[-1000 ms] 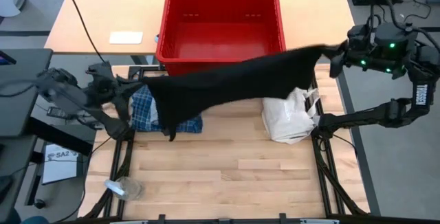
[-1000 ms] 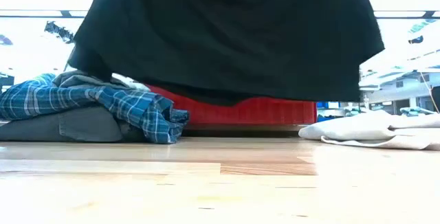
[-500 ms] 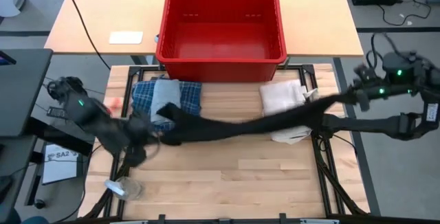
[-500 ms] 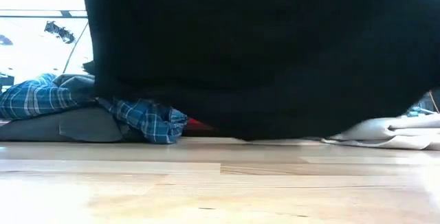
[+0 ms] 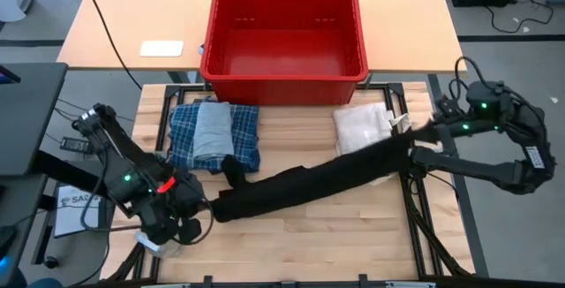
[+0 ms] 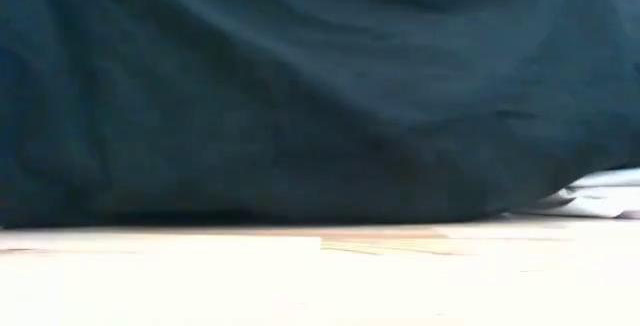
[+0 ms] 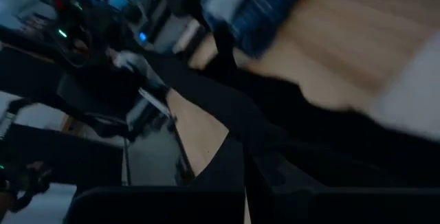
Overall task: Fold Laundry from Bin
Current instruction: Fold the black shirt
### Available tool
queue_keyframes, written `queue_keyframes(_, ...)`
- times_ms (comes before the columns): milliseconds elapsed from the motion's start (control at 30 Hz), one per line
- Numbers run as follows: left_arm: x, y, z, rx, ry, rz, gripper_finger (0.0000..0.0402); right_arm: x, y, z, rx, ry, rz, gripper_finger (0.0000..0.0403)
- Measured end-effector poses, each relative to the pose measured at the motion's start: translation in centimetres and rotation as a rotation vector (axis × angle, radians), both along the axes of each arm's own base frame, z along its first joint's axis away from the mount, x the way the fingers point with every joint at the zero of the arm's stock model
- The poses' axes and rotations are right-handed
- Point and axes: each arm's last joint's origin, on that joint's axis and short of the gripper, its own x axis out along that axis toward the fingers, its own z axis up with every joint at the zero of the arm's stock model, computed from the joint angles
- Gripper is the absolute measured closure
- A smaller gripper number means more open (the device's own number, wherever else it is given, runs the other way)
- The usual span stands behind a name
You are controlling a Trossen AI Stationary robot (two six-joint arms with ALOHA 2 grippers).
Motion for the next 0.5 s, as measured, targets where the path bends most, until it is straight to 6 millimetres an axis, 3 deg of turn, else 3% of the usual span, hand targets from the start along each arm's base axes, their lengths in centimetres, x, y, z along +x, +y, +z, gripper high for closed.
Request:
queue_keyframes(267, -0.9, 2.5, 1.8, 0.055, -0.156, 0.102, 0.0401, 5.1, -2.8, 2.1, -0.076, -0.094, 0.001, 0.0403)
queue_keyframes(500, -3.3, 6.7, 6.2, 0.165, -0.275, 0.101, 0.0401, 7.3, -4.3, 7.2, -0.322, -0.165, -0.038, 0.0403)
